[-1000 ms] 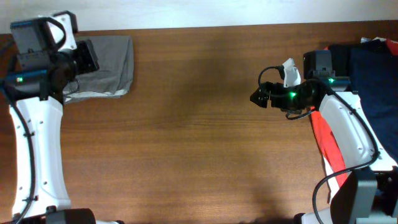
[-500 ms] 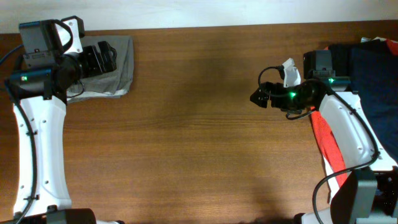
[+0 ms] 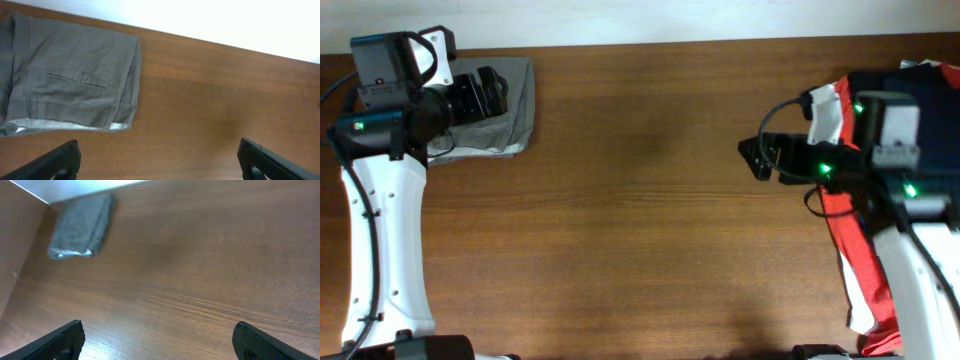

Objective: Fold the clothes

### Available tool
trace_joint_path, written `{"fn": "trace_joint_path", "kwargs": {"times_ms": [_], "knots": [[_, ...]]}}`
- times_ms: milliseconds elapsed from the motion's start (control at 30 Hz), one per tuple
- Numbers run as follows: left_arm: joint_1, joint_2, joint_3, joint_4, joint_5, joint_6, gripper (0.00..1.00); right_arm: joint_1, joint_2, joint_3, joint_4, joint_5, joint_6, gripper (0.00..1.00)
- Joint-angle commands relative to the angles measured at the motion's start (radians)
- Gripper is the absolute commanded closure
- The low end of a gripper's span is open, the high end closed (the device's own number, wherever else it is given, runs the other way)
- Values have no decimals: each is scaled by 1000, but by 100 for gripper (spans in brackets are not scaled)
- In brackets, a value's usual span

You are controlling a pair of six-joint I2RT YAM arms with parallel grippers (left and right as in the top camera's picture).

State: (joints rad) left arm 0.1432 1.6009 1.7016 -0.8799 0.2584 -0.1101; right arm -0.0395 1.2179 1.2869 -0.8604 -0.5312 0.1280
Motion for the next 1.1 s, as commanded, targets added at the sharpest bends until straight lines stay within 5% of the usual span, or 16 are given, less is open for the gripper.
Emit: {"fn": "trace_joint_path", "kwargs": {"times_ms": [0,167,267,367,567,1067], "knots": [[2,7,-3,-1,7,-2,0,1,-183,5,3,6,-4,2],[2,7,-3,0,7,-2,0,1,-601,-73,80,160,-13,2],[2,7,-3,-1,7,-2,0,0,-991,-430,351,230,-24,2],[2,7,-3,-1,7,-2,0,0,-1169,-686,564,267,-23,2],[2,7,-3,-1,7,-2,0,0,-1188,-1032,1125,357,-23,2],[2,7,-3,-1,7,-2,0,1,-1215,-1281,1029,438,-24,2]]}}
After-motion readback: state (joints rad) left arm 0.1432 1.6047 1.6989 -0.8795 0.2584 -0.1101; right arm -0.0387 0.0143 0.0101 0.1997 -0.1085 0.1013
